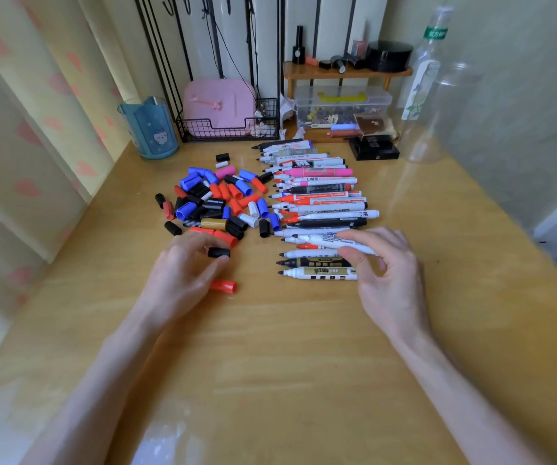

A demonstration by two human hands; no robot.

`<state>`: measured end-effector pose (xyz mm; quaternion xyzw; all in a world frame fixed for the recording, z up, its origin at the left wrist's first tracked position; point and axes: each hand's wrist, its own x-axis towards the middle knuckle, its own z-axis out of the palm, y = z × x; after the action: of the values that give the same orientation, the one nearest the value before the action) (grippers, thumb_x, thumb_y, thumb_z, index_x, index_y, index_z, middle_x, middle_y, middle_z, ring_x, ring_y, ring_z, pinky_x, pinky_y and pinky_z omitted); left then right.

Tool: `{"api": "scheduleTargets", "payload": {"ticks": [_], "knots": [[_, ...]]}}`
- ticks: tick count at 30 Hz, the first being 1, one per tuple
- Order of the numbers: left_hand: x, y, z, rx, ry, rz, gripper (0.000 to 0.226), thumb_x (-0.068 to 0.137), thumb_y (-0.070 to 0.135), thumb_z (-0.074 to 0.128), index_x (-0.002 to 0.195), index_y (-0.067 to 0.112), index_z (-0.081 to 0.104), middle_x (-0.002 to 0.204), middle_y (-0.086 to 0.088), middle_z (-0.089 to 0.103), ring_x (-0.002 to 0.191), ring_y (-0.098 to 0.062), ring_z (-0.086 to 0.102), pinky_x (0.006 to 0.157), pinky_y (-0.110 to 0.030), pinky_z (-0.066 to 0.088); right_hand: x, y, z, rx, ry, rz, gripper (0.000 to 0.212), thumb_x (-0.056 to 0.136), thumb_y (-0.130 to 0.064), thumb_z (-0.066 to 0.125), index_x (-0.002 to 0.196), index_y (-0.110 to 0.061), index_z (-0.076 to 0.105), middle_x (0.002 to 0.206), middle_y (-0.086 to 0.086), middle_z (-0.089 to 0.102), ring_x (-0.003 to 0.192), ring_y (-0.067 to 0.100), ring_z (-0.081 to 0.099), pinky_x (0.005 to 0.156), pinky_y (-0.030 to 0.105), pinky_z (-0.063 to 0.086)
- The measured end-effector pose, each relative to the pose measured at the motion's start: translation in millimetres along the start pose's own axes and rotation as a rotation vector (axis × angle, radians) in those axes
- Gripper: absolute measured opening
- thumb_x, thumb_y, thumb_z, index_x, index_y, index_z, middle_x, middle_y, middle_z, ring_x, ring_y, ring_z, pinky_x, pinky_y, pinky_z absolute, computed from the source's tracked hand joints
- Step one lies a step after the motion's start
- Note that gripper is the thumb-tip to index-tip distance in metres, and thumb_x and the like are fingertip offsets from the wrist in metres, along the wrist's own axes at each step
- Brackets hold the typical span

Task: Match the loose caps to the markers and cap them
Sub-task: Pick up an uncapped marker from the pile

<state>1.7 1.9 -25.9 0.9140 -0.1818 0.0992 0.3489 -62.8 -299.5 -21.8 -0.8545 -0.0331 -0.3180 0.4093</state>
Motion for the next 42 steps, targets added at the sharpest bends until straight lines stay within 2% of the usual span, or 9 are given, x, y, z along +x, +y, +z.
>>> {"api": "scheduleTargets", "payload": {"ticks": [2,9,15,19,26,31,33,36,42], "knots": [[-1.3,-2.0,3.9,0.048,-0.020,-0.001,0.018,0.094,0.021,0.075,0.109,0.029,0.072,0.107,0.010,0.068,0.102,-0.016,0.059,0.095,-0.035,0.048,-0.2,-0.6,-0.2,-0.010,0.000,-0.004,0.016,0.092,-0.007,0.076,0.105,-0.016,0.080,0.093,-0.011,0.068,0.089,-0.002,0.048,0.076,0.014,0.035],[3.2,4.4,8.2,0.025,0.089,0.041,0.014,0.097,0.022,0.070,0.111,0.026,0.073,0.104,0.010,0.064,0.098,-0.010,0.057,0.090,-0.024,0.041,0.6,0.1,-1.7,-0.025,0.006,0.021,0.017,0.093,-0.011,0.076,0.107,-0.019,0.079,0.093,-0.015,0.067,0.091,0.000,0.049,0.076,0.014,0.035],[28.4,8.3,26.3,0.210,0.194,-0.053,0.029,0.091,0.027,0.077,0.117,0.017,0.073,0.114,-0.005,0.061,0.110,-0.031,0.056,0.099,-0.044,0.048,0.9,0.2,-0.8,0.000,-0.028,0.037,0.015,0.094,-0.014,0.075,0.107,-0.021,0.079,0.094,-0.016,0.067,0.094,0.005,0.052,0.075,0.014,0.035],[40.5,18.7,36.1,0.318,0.167,-0.165,0.037,0.087,0.035,0.076,0.119,0.018,0.073,0.119,-0.007,0.057,0.116,-0.035,0.050,0.098,-0.049,0.048,1.0,1.3,-1.1,0.006,-0.029,0.058,0.015,0.094,-0.015,0.075,0.107,-0.022,0.079,0.095,-0.017,0.068,0.095,0.004,0.052,0.075,0.013,0.034],[41.4,12.5,41.8,0.403,0.233,-0.130,0.036,0.086,0.045,0.081,0.104,0.014,0.079,0.111,-0.009,0.059,0.109,-0.036,0.050,0.094,-0.049,0.047,1.6,3.9,-1.5,0.015,-0.045,0.097,0.015,0.095,-0.017,0.075,0.108,-0.023,0.078,0.099,-0.015,0.071,0.098,0.006,0.054,0.075,0.011,0.034],[39.0,28.1,32.1,0.088,0.345,-0.034,0.031,0.091,0.047,0.075,0.093,0.016,0.081,0.093,0.001,0.066,0.085,-0.018,0.058,0.074,-0.030,0.044,1.9,3.1,-0.9,0.046,-0.058,0.114,0.015,0.095,-0.017,0.074,0.108,-0.023,0.078,0.100,-0.015,0.071,0.098,0.005,0.054,0.076,0.010,0.034],[35.2,42.1,24.7,-0.245,0.358,-0.113,0.030,0.095,0.044,0.073,0.085,0.016,0.079,0.082,0.009,0.070,0.064,-0.005,0.056,0.062,-0.020,0.044,1.9,3.4,-2.2,0.072,-0.063,0.118,0.015,0.095,-0.017,0.074,0.108,-0.023,0.078,0.100,-0.015,0.071,0.097,0.005,0.054,0.076,0.011,0.035],[24.0,58.1,15.5,-0.637,0.239,-0.294,0.033,0.096,0.044,0.069,0.082,0.015,0.077,0.068,0.009,0.067,0.054,-0.011,0.052,0.054,-0.019,0.042,2.4,2.2,-3.4,0.131,-0.081,0.131,0.014,0.095,-0.017,0.075,0.107,-0.024,0.079,0.100,-0.014,0.072,0.097,0.008,0.057,0.074,0.012,0.035],[-2.6,60.6,18.6,-0.856,-0.071,-0.330,0.029,0.097,0.030,0.062,0.111,0.010,0.078,0.098,-0.011,0.078,0.050,-0.015,0.047,0.046,-0.018,0.029,-0.6,-3.5,0.8,0.216,-0.153,0.127,0.017,0.093,-0.018,0.077,0.106,-0.029,0.079,0.099,-0.018,0.070,0.082,-0.002,0.051,0.065,0.015,0.035]]}}
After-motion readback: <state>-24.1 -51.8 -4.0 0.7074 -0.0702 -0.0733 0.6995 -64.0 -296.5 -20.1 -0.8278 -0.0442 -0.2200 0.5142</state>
